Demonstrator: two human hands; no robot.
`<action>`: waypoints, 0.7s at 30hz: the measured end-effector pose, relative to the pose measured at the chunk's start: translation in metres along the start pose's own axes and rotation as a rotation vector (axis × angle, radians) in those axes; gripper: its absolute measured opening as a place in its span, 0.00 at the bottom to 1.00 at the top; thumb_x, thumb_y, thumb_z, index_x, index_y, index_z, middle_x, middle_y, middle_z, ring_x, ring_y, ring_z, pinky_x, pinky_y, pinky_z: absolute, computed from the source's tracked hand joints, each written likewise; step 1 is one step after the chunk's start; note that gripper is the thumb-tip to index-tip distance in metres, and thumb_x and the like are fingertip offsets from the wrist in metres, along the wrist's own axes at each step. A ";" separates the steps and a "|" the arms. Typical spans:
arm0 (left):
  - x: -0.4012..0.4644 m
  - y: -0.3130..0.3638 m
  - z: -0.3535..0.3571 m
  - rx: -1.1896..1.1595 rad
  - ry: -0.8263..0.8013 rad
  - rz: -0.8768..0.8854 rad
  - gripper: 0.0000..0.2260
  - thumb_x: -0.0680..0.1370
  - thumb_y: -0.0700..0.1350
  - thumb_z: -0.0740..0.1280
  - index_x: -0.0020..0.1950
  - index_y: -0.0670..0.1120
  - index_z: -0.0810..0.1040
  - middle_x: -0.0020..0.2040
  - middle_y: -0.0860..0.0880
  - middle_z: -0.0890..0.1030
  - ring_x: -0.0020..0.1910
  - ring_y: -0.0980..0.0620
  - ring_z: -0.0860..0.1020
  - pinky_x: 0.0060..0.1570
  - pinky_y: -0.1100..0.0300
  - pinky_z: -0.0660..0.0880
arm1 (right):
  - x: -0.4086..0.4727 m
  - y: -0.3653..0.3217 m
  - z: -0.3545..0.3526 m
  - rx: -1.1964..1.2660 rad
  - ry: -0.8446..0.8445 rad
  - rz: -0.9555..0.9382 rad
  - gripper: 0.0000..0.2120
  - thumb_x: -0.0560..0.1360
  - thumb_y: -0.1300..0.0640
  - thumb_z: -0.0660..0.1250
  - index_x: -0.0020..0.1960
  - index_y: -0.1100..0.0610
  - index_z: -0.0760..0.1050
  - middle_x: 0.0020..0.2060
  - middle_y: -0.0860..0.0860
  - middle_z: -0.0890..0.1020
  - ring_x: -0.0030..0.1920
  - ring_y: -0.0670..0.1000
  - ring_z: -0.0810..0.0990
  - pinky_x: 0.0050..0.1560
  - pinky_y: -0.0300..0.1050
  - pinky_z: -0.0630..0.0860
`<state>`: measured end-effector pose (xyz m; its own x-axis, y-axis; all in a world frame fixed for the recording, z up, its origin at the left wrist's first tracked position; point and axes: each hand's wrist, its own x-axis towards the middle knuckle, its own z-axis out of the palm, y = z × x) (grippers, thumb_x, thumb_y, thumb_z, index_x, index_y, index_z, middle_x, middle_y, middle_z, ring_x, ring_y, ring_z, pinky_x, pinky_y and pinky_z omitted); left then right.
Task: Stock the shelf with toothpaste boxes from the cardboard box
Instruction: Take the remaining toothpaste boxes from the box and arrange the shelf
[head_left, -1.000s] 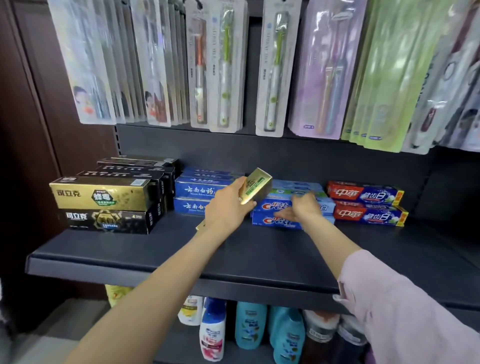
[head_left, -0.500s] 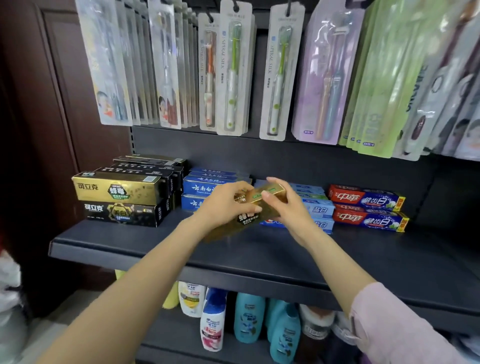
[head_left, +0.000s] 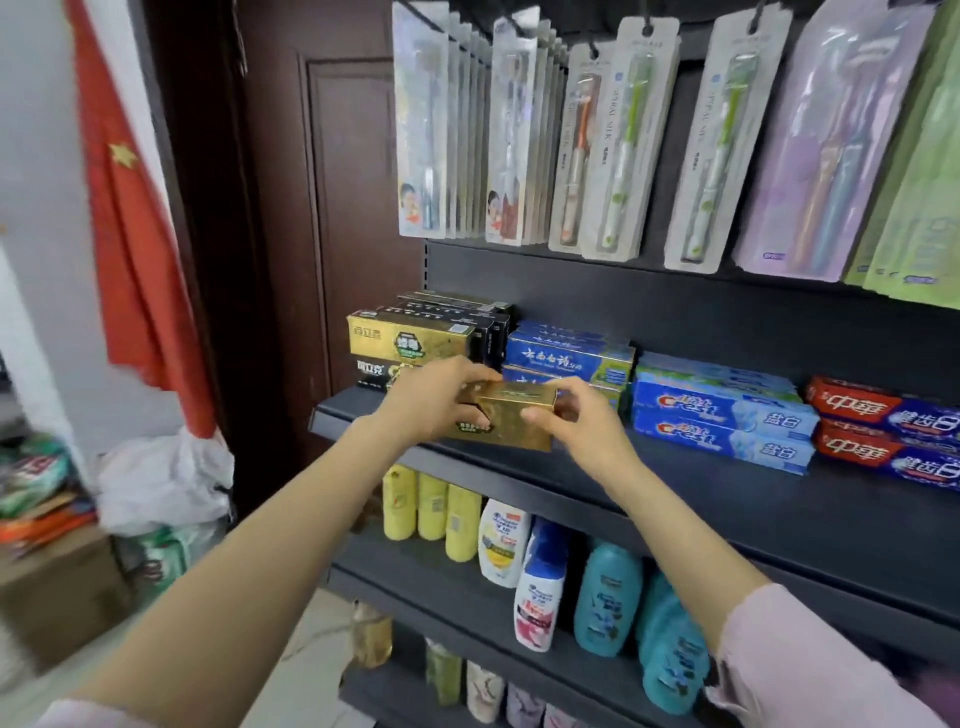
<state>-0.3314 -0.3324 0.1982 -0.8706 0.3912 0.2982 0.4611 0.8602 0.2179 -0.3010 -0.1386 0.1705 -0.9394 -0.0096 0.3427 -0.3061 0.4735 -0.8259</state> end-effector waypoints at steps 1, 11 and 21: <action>-0.002 -0.013 -0.004 0.057 0.022 -0.002 0.25 0.73 0.53 0.70 0.69 0.59 0.69 0.62 0.53 0.74 0.62 0.50 0.72 0.58 0.49 0.70 | 0.005 -0.004 0.013 -0.022 -0.005 -0.009 0.16 0.71 0.51 0.71 0.56 0.54 0.73 0.52 0.50 0.80 0.53 0.50 0.79 0.54 0.46 0.76; 0.007 -0.131 -0.009 0.326 0.213 0.077 0.27 0.78 0.52 0.64 0.75 0.57 0.58 0.71 0.52 0.66 0.68 0.48 0.67 0.62 0.52 0.66 | 0.063 -0.037 0.131 -0.307 0.205 -0.083 0.22 0.75 0.54 0.68 0.67 0.55 0.69 0.59 0.51 0.73 0.60 0.49 0.72 0.54 0.37 0.66; 0.027 -0.158 0.023 0.240 0.149 0.199 0.20 0.78 0.37 0.61 0.69 0.51 0.67 0.66 0.47 0.70 0.67 0.44 0.66 0.60 0.49 0.70 | 0.065 -0.023 0.166 -0.616 0.246 -0.007 0.18 0.77 0.54 0.66 0.65 0.55 0.71 0.59 0.50 0.69 0.57 0.51 0.75 0.55 0.46 0.74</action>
<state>-0.4316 -0.4499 0.1507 -0.7249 0.5220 0.4495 0.5506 0.8312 -0.0773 -0.3808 -0.2966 0.1379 -0.8529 0.1524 0.4993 -0.0992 0.8917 -0.4416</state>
